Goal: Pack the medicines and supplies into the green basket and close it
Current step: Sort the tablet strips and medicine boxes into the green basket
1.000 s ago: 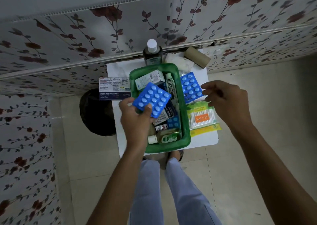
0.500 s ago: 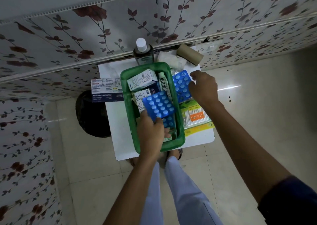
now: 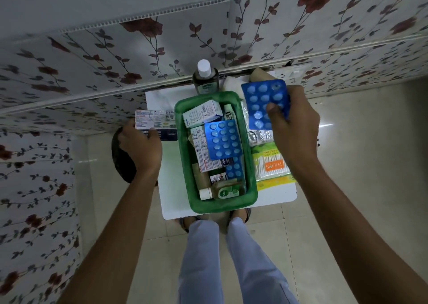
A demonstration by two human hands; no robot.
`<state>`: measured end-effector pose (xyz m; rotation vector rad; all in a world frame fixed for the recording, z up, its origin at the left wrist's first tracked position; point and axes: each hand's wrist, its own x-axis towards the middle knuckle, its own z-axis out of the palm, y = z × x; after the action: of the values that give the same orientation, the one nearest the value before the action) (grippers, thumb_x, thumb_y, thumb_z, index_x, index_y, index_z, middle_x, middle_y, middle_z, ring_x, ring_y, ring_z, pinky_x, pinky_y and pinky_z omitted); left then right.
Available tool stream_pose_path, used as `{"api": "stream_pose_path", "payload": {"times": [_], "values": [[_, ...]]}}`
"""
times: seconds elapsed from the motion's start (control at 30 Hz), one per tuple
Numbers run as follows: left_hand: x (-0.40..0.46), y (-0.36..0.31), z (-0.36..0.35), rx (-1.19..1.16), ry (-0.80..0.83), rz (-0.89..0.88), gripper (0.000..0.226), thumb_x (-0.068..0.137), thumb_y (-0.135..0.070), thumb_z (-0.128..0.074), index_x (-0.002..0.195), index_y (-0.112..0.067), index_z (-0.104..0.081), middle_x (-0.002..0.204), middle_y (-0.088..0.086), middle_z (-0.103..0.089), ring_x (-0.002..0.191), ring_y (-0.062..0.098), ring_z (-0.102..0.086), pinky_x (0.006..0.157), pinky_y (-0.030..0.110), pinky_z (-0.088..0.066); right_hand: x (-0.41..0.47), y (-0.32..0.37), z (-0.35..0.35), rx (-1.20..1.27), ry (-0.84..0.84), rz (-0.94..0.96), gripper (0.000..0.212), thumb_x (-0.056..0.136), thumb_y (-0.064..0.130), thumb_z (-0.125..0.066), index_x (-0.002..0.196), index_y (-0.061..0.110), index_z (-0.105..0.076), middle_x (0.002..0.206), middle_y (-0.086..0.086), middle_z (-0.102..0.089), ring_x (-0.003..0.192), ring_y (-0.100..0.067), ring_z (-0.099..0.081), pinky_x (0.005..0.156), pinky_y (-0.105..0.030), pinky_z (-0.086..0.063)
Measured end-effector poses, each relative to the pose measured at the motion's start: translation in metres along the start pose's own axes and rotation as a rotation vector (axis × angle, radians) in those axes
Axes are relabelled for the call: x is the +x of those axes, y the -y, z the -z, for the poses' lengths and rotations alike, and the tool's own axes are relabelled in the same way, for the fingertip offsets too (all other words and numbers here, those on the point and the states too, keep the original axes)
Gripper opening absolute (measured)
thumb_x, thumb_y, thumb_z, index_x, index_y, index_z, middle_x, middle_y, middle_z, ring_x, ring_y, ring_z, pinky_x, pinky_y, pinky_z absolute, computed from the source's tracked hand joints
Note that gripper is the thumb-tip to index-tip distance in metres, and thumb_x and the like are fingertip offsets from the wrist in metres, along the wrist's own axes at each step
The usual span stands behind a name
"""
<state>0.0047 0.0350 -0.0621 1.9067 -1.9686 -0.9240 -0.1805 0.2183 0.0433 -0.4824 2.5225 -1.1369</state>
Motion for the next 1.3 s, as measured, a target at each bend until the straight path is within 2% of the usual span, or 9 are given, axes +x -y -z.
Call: {"api": "stream_pose_path", "payload": {"times": [0.2,0.4,0.5,0.63,0.77,0.9,1.0,1.07,1.3], "values": [[0.018,0.012,-0.020,-0.028,0.081,0.089,0.052,0.082,-0.022,-0.061,0.125,-0.002,-0.039,0.123,0.020,-0.059,0.111,0.034,-0.057,0.095,0.044,-0.047,-0.041,0.021,-0.036,0.102,0.327,-0.005,0.038,0.088,0.013,-0.057,0.123,0.014,-0.042,0.105,-0.003,-0.064,0.089,-0.017,-0.062,0.060,-0.012,-0.046],[0.033,0.029,-0.018,0.103,0.139,0.041,0.053,0.076,-0.022,-0.070,0.119,-0.002,-0.048,0.121,0.021,-0.061,0.109,0.038,-0.058,0.091,0.047,-0.049,-0.043,0.002,-0.066,-0.320,0.599,0.095,0.059,0.091,0.021,-0.052,0.141,0.003,-0.027,0.141,-0.018,-0.043,0.128,-0.032,-0.042,0.100,-0.035,-0.038],[0.026,0.021,-0.004,-0.077,0.064,0.066,0.029,0.083,-0.012,-0.062,0.110,-0.003,-0.061,0.115,0.017,-0.066,0.099,0.030,-0.064,0.087,0.039,-0.053,-0.045,-0.001,-0.055,-0.304,0.552,0.180,0.047,0.090,0.016,-0.053,0.134,0.003,-0.042,0.137,-0.018,-0.049,0.124,-0.034,-0.048,0.101,-0.036,-0.040],[-0.006,-0.002,0.028,-0.410,-0.045,0.235,0.017,0.089,-0.010,-0.054,0.103,-0.002,-0.061,0.106,0.018,-0.068,0.056,0.006,-0.062,0.055,0.023,-0.055,-0.055,-0.012,-0.026,-0.173,0.386,0.243,0.031,0.084,0.010,-0.052,0.113,0.005,-0.063,0.111,-0.016,-0.067,0.093,-0.028,-0.065,0.083,-0.027,-0.049],[-0.059,-0.032,0.059,-0.693,0.024,0.177,0.026,0.085,-0.006,-0.059,0.112,-0.004,-0.056,0.100,0.007,-0.069,0.068,0.011,-0.067,0.063,0.024,-0.057,-0.051,-0.024,0.001,-0.095,0.222,0.171,0.023,0.085,0.008,-0.053,0.102,0.012,-0.067,0.096,-0.004,-0.071,0.076,-0.010,-0.060,0.070,0.000,-0.039],[-0.099,-0.047,0.059,-0.632,0.069,0.086,0.045,0.081,-0.002,-0.061,0.125,-0.007,-0.051,0.114,0.009,-0.067,0.089,0.021,-0.069,0.064,0.032,-0.058,-0.043,-0.030,0.010,0.000,0.095,0.023,0.020,0.087,0.007,-0.055,0.098,0.017,-0.068,0.088,0.008,-0.068,0.077,-0.012,-0.064,0.073,-0.010,-0.046],[-0.115,-0.057,0.061,-0.543,-0.046,-0.058,0.041,0.082,-0.008,-0.060,0.122,-0.012,-0.052,0.107,-0.007,-0.068,0.082,0.009,-0.070,0.071,0.038,-0.058,-0.039,-0.032,0.014,0.103,0.021,-0.082,0.023,0.086,0.006,-0.053,0.096,0.019,-0.068,0.084,0.009,-0.067,0.079,-0.013,-0.065,0.076,-0.022,-0.052],[-0.120,-0.065,0.057,-0.508,-0.059,-0.150,0.040,0.084,-0.006,-0.059,0.122,-0.015,-0.051,0.106,-0.007,-0.067,0.078,0.001,-0.069,0.071,0.030,-0.058,-0.037,-0.037,0.016,0.122,-0.015,-0.119,0.024,0.085,0.005,-0.051,0.093,0.022,-0.066,0.082,0.011,-0.066,0.077,-0.009,-0.064,0.075,-0.023,-0.052],[-0.125,-0.066,0.014,-0.379,0.420,0.037,0.034,0.085,0.002,-0.054,0.112,-0.018,-0.044,0.106,0.010,-0.068,0.058,0.010,-0.070,0.060,0.027,-0.057,-0.038,-0.059,0.011,0.154,0.008,-0.239,0.022,0.085,0.008,-0.052,0.095,0.019,-0.068,0.085,0.001,-0.069,0.078,-0.014,-0.064,0.083,-0.040,-0.055]]}}
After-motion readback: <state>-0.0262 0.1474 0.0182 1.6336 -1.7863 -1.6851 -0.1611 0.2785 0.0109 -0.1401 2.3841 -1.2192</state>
